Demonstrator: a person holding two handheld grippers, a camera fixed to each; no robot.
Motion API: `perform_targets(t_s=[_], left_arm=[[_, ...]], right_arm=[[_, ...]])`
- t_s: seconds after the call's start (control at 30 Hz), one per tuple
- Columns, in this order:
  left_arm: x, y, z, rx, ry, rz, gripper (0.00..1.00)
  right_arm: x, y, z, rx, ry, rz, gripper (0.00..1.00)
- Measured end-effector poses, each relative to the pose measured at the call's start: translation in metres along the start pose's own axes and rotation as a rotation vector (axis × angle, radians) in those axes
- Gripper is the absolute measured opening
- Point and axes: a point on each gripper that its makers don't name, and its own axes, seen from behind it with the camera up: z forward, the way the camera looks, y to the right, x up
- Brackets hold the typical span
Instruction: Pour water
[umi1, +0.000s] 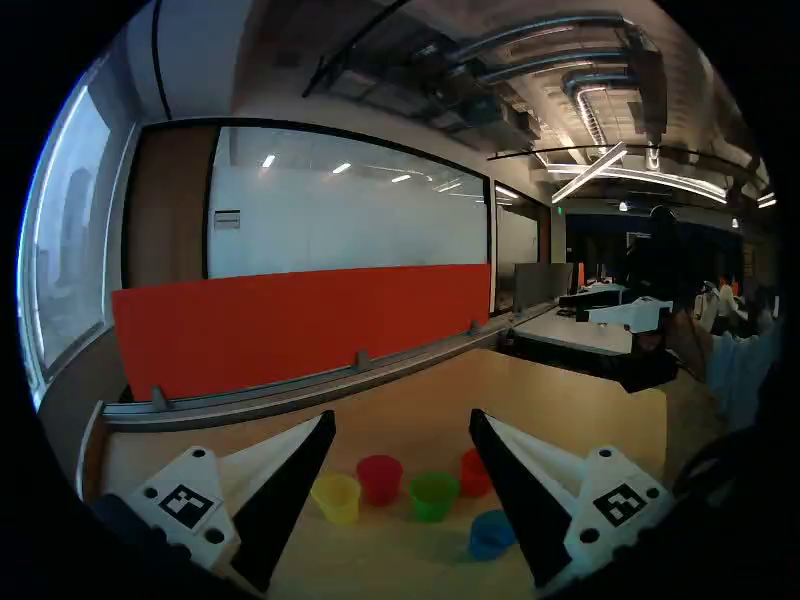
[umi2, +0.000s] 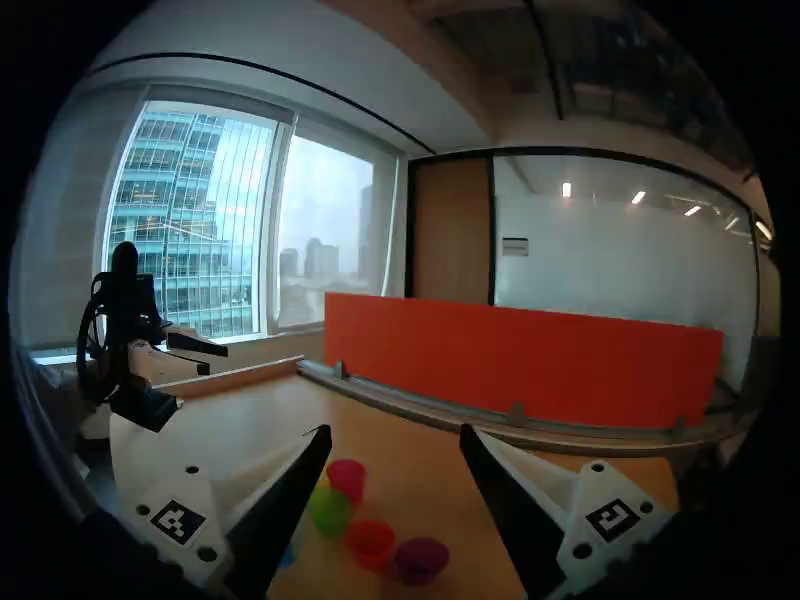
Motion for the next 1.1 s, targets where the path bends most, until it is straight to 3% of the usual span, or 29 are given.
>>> perform_targets(t_s=[0.67, 1.1], left_arm=[[-0.048, 0.003, 0.007, -0.065, -0.137, 0.074, 1.0], [-0.074, -0.003, 0.024, -0.085, -0.186, 0.07, 1.0]], right_arm=[[-0.053, -0.029, -0.01, 0.127, -0.157, -0.055, 0.99], [-0.074, -0.033, -0.004, 0.172, -0.195, -0.052, 0.99]])
